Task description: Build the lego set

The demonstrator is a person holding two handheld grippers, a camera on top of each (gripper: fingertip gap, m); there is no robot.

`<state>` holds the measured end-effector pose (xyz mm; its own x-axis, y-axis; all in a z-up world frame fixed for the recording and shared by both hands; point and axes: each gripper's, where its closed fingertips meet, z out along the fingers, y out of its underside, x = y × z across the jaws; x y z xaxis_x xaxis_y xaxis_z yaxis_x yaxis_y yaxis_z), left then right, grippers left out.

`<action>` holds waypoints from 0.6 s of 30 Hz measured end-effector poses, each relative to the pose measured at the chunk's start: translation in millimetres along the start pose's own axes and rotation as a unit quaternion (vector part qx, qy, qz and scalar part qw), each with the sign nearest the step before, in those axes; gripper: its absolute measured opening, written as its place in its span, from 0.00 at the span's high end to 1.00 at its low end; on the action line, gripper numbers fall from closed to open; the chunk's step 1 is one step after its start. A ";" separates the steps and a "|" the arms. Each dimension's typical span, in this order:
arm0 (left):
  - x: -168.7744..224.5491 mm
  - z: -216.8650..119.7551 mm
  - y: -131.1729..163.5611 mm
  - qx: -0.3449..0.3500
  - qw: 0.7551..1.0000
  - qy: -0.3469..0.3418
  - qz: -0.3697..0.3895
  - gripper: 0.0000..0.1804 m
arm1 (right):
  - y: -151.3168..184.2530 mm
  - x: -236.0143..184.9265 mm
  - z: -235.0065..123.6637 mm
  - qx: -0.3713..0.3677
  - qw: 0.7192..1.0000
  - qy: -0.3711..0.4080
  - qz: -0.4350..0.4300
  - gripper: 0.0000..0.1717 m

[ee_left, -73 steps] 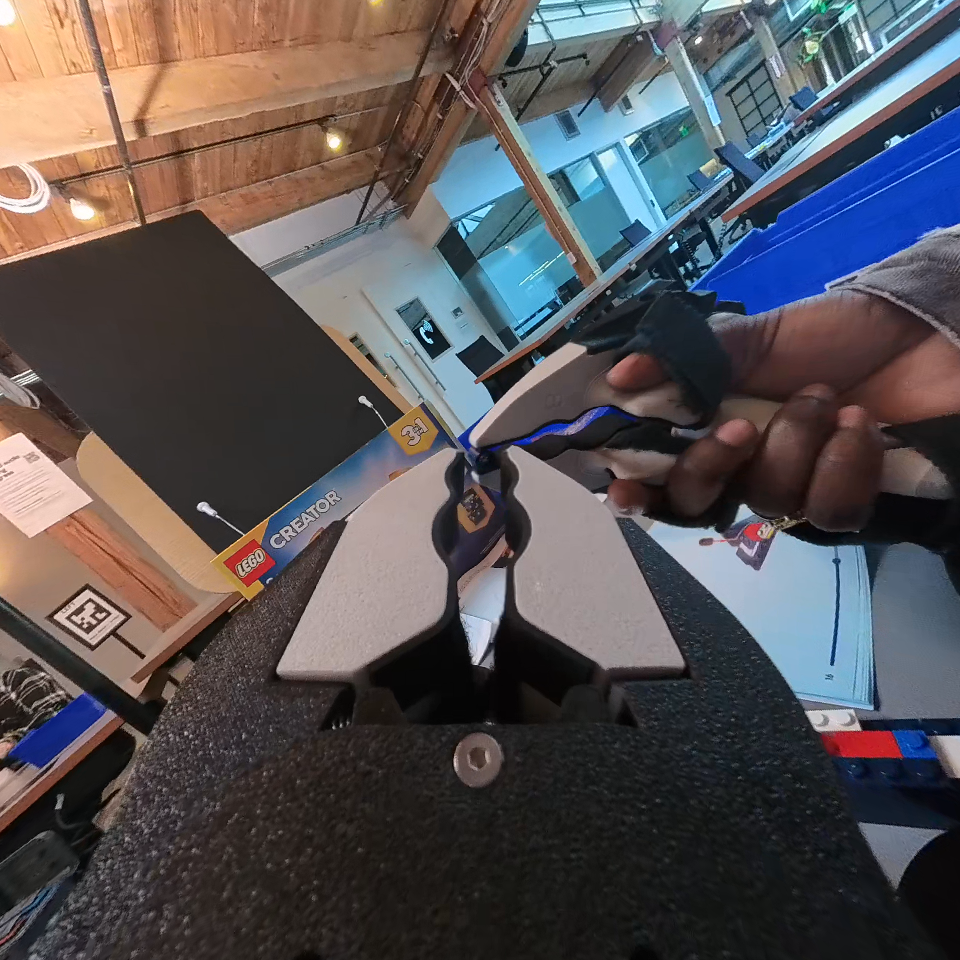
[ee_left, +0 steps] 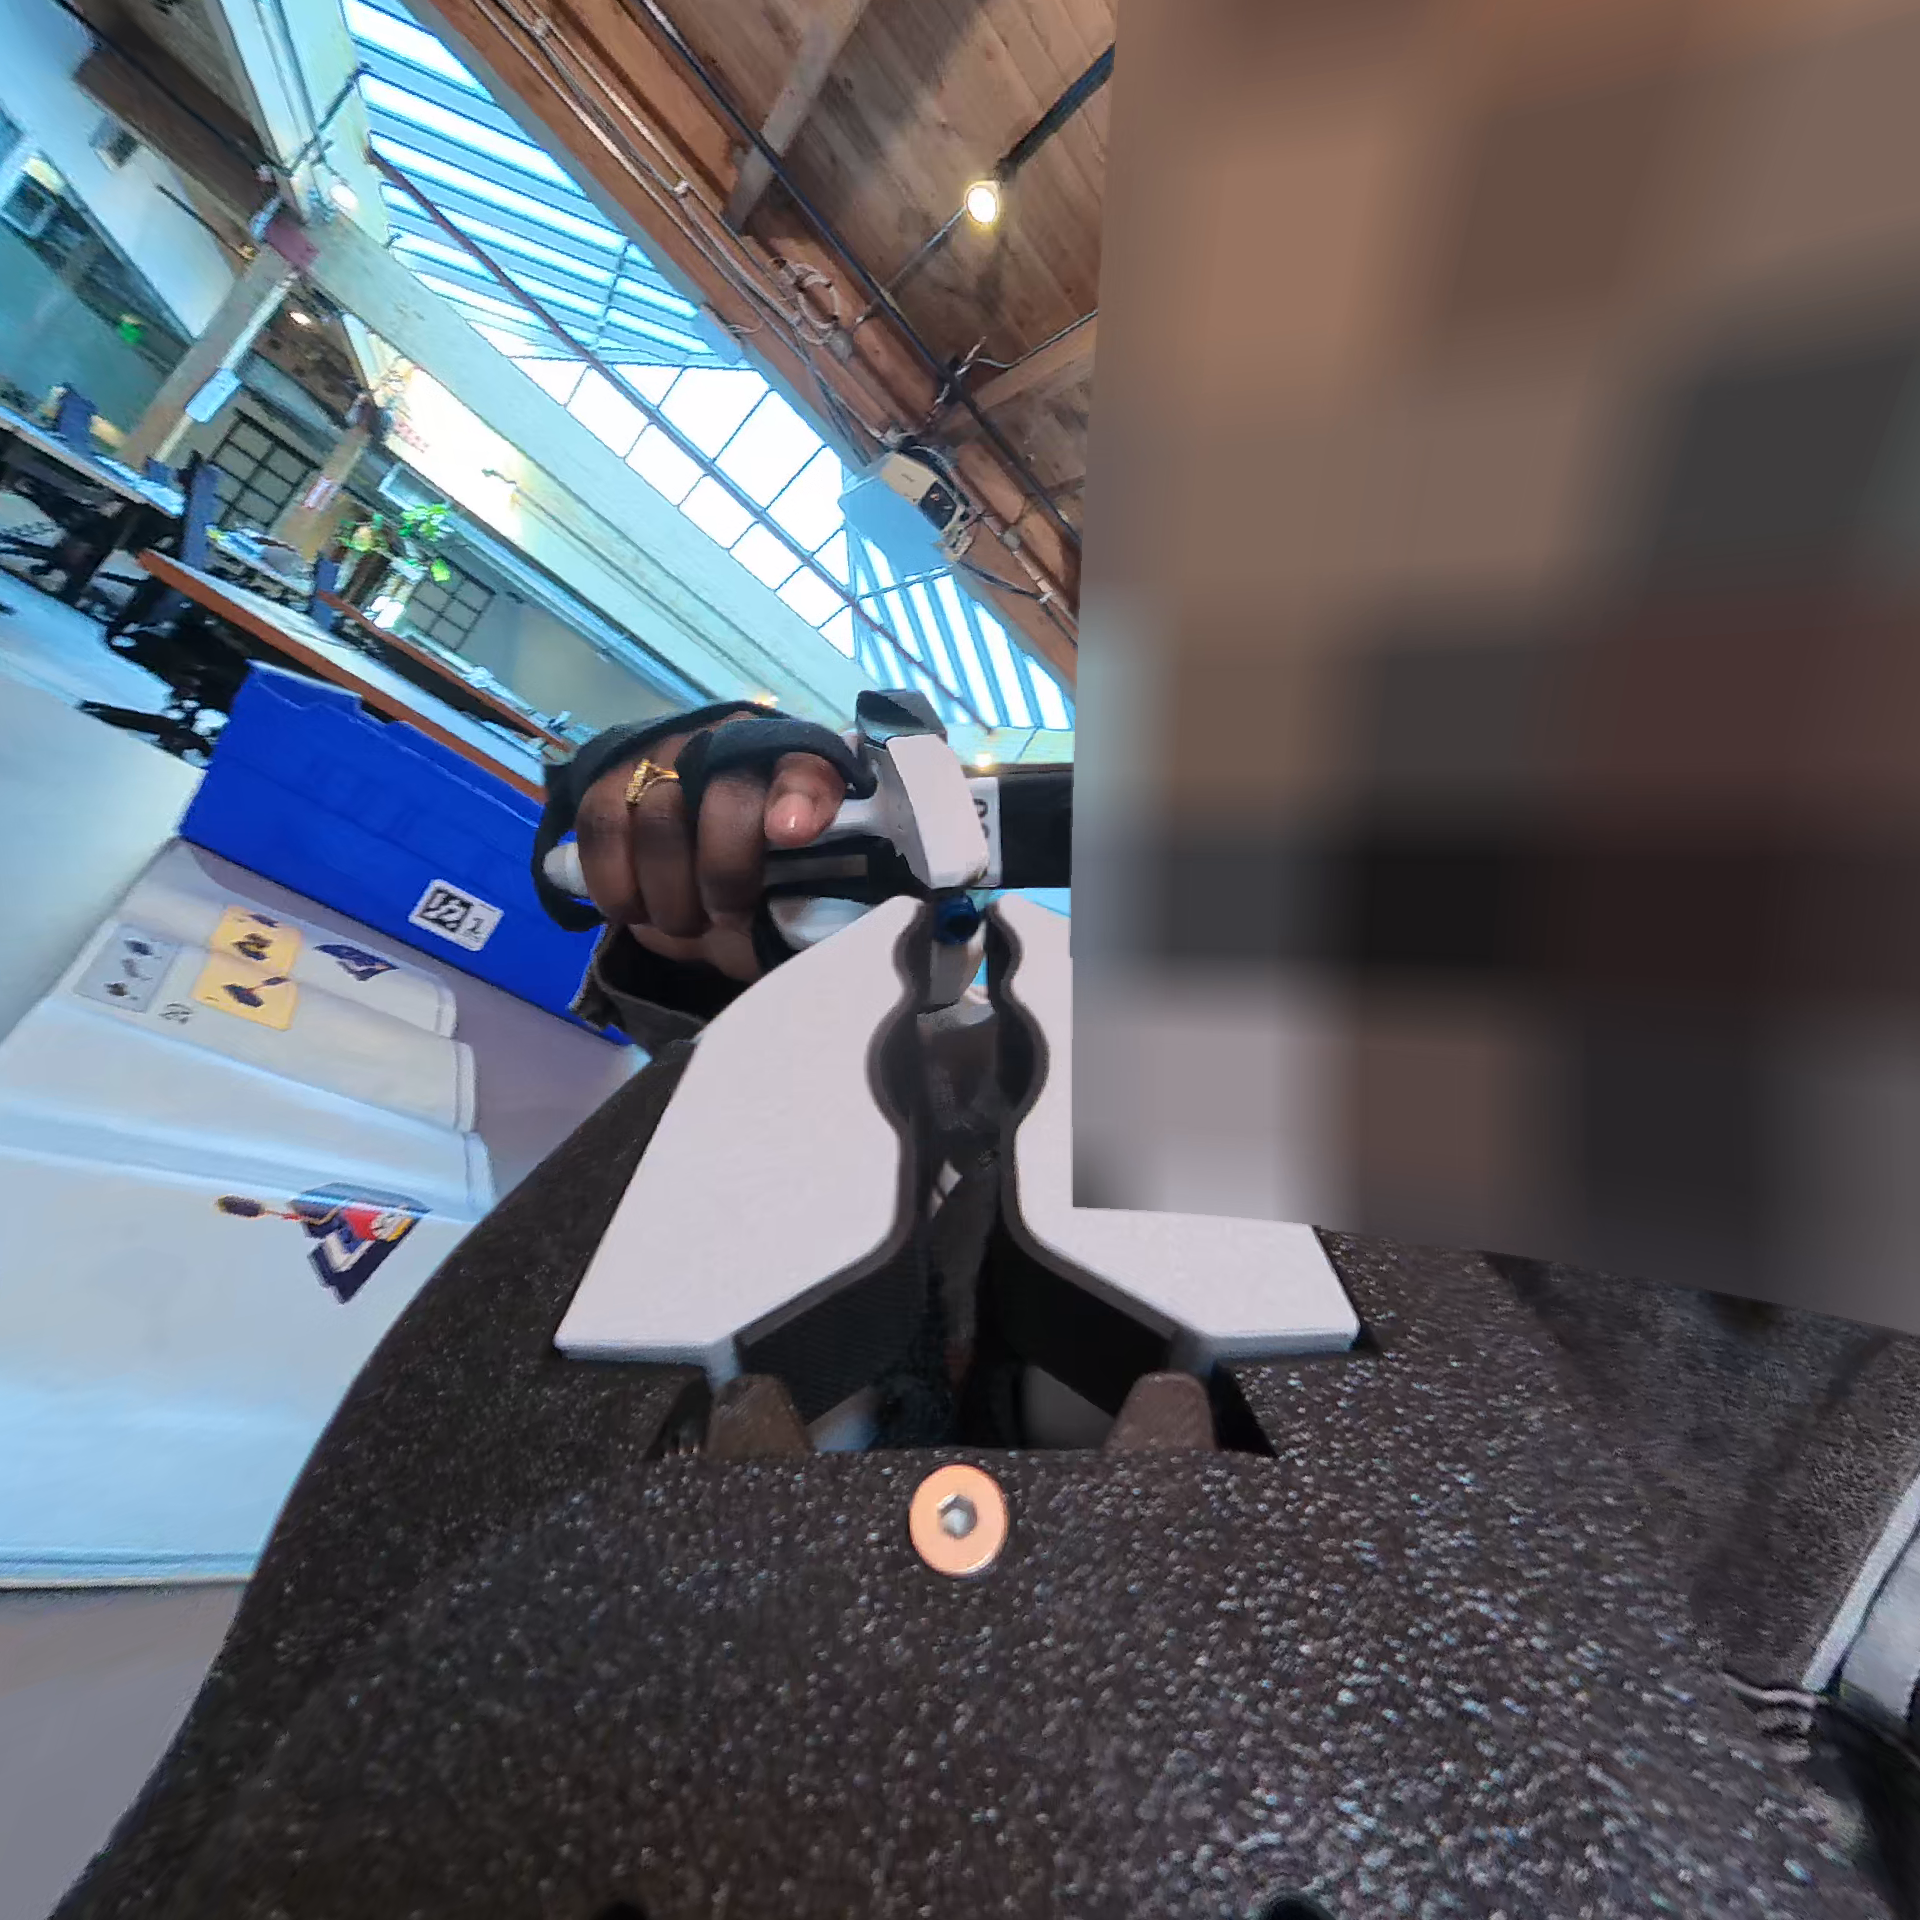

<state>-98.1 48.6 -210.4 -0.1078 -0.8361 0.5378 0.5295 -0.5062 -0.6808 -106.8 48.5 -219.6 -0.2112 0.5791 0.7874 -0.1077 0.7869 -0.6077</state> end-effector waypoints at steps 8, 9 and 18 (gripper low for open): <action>-6.0 -25.7 7.1 -0.133 0.970 -0.112 0.168 0.59 | -1.0 33.3 -12.8 0.033 0.993 0.037 0.110 0.96; -5.7 -29.6 13.2 -0.163 0.963 -0.115 0.183 0.58 | -2.5 36.5 -15.2 0.040 0.991 0.038 0.124 0.96; -56.7 -77.2 88.0 -0.441 0.843 -0.171 0.257 0.65 | -13.0 41.3 -27.8 0.076 0.968 -0.017 0.237 0.96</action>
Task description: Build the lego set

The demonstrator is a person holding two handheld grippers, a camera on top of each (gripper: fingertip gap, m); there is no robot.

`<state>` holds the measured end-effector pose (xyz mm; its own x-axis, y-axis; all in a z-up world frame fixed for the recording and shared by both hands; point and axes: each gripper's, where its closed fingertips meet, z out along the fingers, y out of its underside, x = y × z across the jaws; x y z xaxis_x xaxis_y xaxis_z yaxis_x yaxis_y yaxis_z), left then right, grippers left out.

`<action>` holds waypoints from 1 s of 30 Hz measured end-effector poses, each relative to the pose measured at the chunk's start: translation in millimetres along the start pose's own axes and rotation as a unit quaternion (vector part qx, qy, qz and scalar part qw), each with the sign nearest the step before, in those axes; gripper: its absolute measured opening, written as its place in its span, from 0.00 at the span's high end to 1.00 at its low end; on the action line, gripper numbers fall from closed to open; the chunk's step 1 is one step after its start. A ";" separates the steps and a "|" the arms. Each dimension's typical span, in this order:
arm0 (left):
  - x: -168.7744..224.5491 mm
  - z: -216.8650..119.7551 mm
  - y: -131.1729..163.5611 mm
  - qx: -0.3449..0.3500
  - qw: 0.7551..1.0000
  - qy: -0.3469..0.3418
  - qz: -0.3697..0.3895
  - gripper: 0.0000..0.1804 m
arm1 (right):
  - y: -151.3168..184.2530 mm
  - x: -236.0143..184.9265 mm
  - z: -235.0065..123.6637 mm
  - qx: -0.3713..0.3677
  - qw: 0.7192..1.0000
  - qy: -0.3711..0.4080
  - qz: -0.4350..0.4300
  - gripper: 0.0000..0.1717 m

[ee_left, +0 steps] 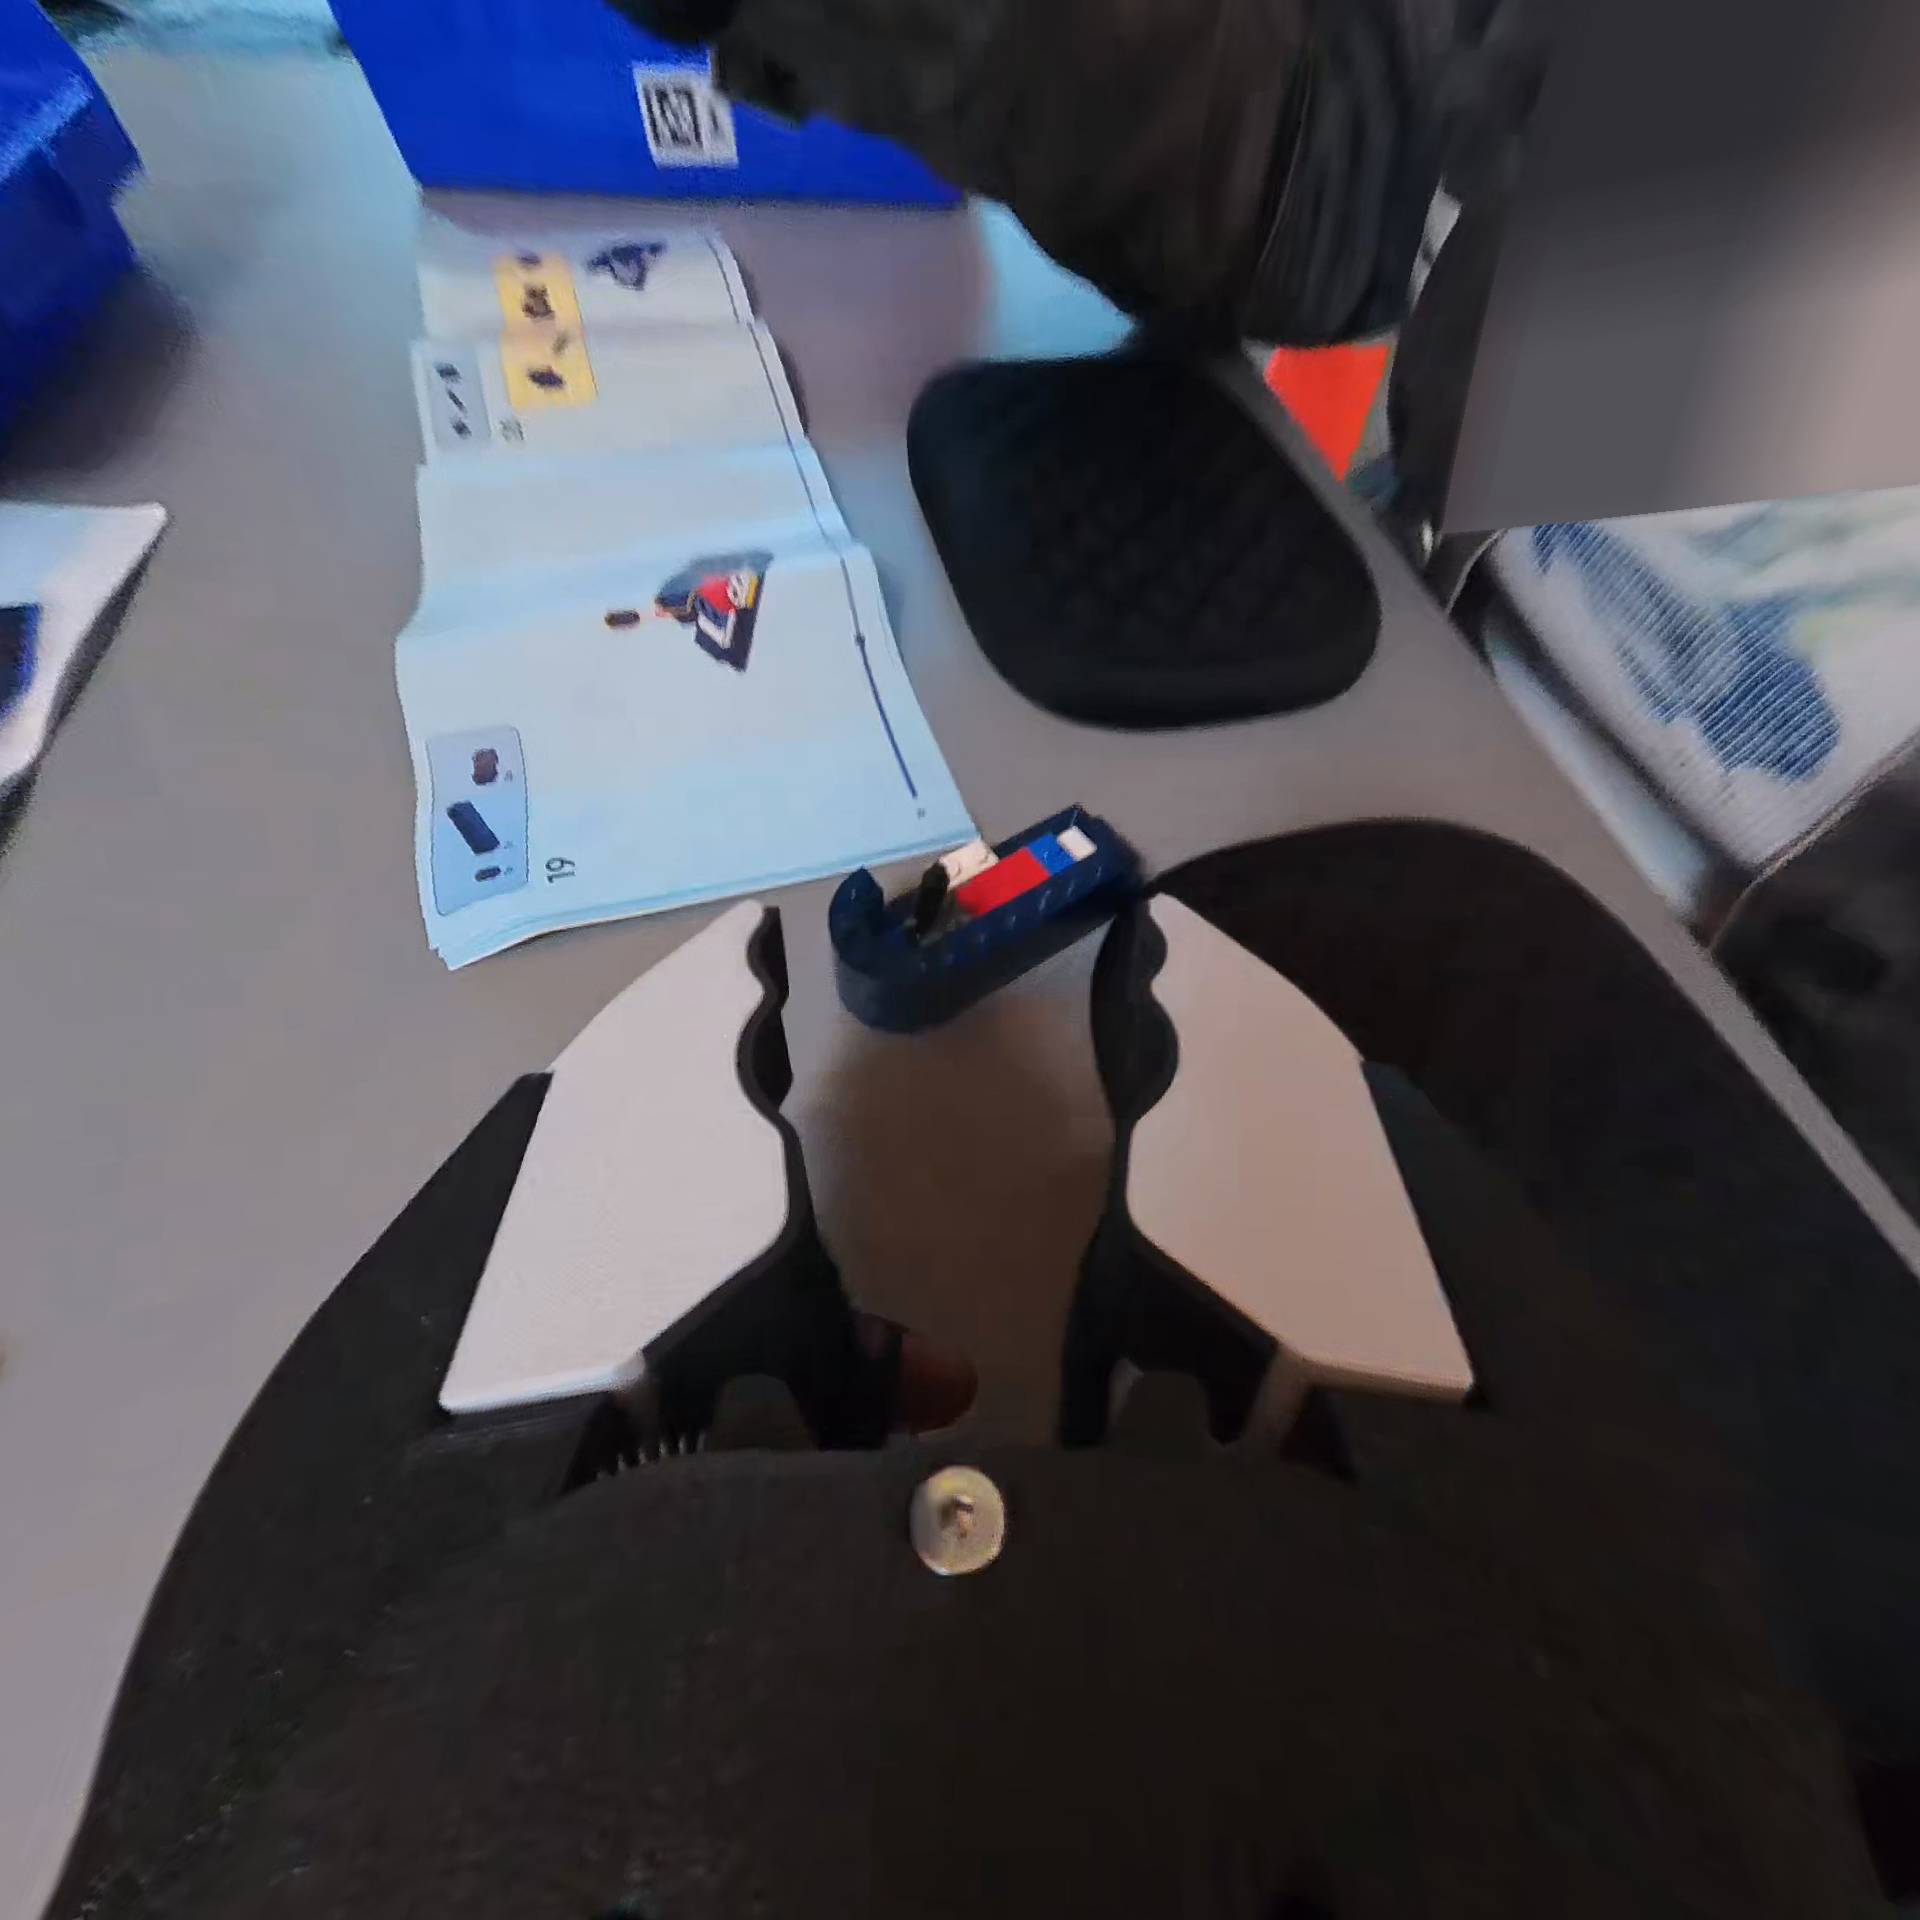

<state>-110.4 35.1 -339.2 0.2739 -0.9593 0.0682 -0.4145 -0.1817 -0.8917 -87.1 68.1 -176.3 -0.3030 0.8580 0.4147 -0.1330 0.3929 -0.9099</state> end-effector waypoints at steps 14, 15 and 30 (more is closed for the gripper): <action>-6.3 -1.0 -9.6 -0.026 0.994 -0.044 0.095 0.74 | 116.1 -77.7 -22.6 -0.262 0.924 -0.145 0.238 0.96; -4.0 -1.9 -11.8 -0.033 0.992 -0.052 0.111 0.76 | 119.1 -78.8 -25.3 -0.267 0.923 -0.144 0.238 0.96; 23.1 17.9 12.0 -0.185 0.958 0.041 0.217 0.89 | 116.9 -60.6 -49.0 -0.192 0.935 -0.058 0.292 0.96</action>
<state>-93.5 14.6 -356.3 -0.0571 -0.9730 -0.2237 -0.7576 0.1881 -0.6250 -38.0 78.3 -307.6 -0.3218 0.9305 -0.1751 0.4287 -0.0217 -0.9032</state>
